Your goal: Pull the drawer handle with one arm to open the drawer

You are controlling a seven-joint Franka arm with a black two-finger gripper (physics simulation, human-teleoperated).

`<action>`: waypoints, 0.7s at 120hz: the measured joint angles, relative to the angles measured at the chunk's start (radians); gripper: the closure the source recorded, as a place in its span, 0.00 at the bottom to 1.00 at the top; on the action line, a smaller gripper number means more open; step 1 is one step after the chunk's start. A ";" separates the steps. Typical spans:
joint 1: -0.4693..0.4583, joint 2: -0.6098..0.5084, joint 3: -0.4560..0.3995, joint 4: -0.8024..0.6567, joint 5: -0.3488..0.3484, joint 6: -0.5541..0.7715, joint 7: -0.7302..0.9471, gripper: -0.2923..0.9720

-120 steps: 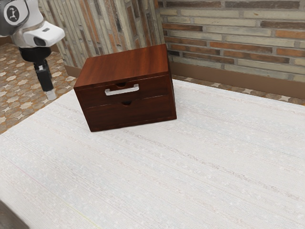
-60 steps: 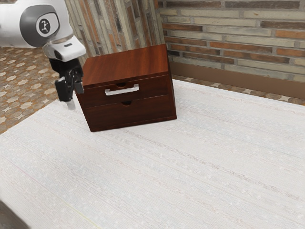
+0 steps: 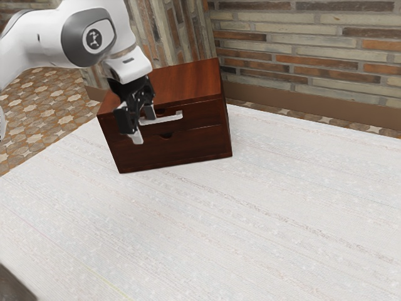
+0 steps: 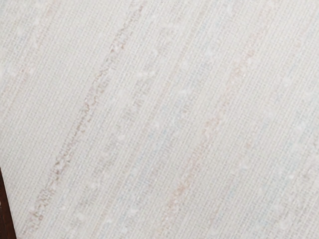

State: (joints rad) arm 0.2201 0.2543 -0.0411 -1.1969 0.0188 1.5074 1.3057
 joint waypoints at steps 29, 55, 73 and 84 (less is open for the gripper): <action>0.001 0.043 -0.017 0.006 0.002 0.071 -0.070 0.23; 0.008 0.057 -0.014 0.008 0.001 0.108 -0.127 0.23; 0.013 0.061 -0.009 0.006 0.002 0.115 -0.165 0.23; 0.013 0.064 -0.008 0.003 0.002 0.118 -0.186 0.23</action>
State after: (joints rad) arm 0.2332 0.3181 -0.0492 -1.1941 0.0203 1.6257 1.1200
